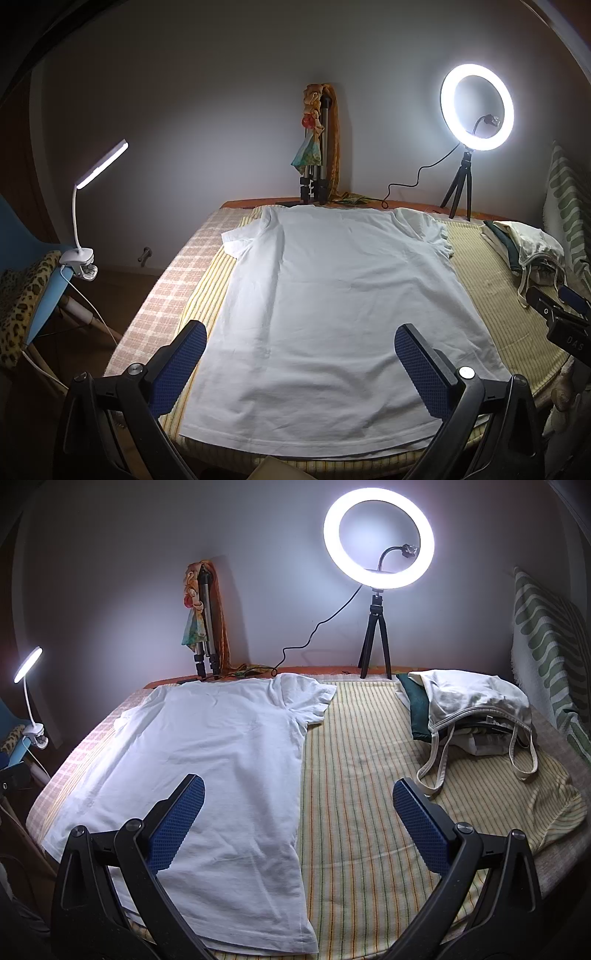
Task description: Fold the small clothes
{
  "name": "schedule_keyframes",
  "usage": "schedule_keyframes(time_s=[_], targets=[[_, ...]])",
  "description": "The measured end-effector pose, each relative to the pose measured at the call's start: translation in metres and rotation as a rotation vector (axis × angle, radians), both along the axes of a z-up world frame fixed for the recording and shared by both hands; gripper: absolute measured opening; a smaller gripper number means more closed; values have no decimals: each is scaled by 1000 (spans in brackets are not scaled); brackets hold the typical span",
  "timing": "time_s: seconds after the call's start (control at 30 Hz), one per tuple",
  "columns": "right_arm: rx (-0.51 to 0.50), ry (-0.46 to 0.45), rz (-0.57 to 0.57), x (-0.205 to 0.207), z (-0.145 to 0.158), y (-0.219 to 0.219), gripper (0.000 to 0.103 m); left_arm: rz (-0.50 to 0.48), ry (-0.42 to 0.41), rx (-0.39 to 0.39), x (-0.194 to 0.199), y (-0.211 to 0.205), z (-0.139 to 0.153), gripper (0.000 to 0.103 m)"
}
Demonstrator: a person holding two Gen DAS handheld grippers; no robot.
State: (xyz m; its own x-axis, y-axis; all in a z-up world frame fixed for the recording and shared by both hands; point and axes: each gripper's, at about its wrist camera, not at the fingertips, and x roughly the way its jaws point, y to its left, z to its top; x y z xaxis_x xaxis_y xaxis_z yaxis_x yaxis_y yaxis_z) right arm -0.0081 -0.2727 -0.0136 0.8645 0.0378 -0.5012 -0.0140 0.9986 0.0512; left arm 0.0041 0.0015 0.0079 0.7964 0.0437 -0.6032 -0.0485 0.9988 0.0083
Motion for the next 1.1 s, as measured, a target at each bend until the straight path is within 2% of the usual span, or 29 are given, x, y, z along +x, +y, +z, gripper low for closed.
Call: schedule_keyframes(time_s=[1.1], targets=[[17, 6, 0, 1, -3, 2, 103, 11, 8, 5, 1, 3, -2, 103]])
